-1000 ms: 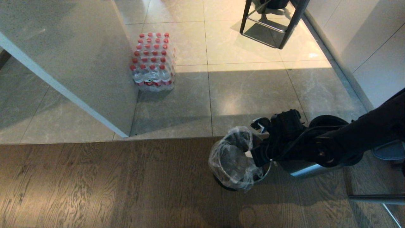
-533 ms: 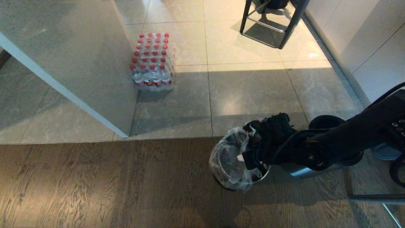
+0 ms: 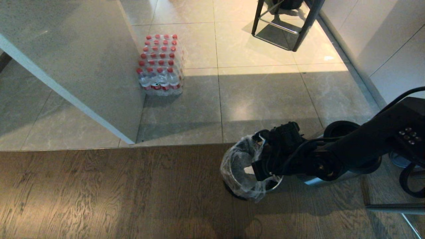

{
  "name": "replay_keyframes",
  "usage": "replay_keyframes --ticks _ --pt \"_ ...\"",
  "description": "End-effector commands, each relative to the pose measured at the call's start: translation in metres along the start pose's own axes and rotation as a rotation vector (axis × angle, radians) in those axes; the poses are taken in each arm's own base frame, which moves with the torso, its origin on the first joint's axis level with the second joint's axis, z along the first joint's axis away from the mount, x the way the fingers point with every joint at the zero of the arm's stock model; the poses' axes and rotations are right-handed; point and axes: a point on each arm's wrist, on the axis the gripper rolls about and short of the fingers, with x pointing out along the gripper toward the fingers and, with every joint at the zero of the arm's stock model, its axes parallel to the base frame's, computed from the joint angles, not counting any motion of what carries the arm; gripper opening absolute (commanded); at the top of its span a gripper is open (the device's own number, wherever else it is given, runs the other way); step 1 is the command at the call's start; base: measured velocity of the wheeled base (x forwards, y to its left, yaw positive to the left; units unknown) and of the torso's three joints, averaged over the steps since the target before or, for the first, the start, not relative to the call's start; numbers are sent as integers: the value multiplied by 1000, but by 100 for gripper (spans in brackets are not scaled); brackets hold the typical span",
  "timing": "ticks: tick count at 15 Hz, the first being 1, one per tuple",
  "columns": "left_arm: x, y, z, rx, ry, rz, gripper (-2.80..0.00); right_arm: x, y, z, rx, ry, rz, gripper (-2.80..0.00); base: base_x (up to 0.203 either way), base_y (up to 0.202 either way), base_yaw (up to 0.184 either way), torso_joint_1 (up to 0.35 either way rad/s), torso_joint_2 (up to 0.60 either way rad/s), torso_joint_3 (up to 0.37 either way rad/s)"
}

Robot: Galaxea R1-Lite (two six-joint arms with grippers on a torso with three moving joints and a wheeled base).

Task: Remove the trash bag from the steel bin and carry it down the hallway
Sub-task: Pick up the trash bag

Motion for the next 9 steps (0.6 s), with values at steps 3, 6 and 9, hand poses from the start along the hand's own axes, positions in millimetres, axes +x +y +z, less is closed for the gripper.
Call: replay_keyframes --ticks 3,6,9 --pt "0 0 0 0 0 0 -280 1 0 1 11 -5 4 0 0 0 0 0 0 0" --pt "0 0 0 0 0 0 -280 6 1 6 54 -14 9 0 0 0 0 0 0 0" --pt "0 0 0 0 0 0 -280 13 -1 9 61 -18 9 0 0 0 0 0 0 0"
